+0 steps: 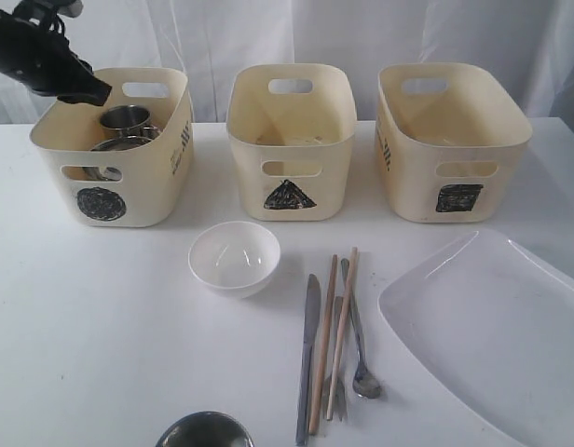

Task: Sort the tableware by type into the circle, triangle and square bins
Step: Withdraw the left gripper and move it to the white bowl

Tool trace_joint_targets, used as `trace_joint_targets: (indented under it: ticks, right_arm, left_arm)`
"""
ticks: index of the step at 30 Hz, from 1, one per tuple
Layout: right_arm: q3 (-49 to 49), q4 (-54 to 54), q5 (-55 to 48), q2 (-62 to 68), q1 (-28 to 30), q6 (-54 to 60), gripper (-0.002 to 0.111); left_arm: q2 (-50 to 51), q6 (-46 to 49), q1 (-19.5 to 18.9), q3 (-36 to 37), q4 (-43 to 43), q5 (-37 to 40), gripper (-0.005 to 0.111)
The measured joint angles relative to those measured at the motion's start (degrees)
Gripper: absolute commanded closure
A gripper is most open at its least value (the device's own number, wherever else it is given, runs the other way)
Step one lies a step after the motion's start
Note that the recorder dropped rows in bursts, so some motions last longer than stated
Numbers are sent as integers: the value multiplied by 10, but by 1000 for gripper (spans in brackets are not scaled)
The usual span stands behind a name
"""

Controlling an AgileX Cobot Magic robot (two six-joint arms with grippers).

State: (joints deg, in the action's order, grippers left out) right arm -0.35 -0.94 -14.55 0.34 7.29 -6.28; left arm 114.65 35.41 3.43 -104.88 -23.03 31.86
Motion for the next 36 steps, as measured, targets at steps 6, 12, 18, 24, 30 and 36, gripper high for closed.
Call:
trace_joint_targets:
  ticks: [6, 12, 18, 24, 30, 36]
  right_arm:
    - [0, 0, 0, 0, 0, 0, 108]
    - [0, 0, 0, 0, 0, 0, 108]
    - [0, 0, 0, 0, 0, 0, 108]
    - [0, 0, 0, 0, 0, 0, 108]
    - [0, 0, 0, 0, 0, 0, 108]
    - [0, 0, 0, 0, 0, 0, 108]
  left_arm:
    - [-53, -18, 0, -4, -19, 120, 81]
    - [-91, -29, 14, -6, -51, 198, 84]
    - [-120, -41, 55, 17, -57, 250, 85]
    - [-155, -49, 88, 126, -57, 246, 86]
    - [-211, -49, 107, 259, -58, 181, 86]
    - [-264, -44, 125, 364, -68, 95, 86]
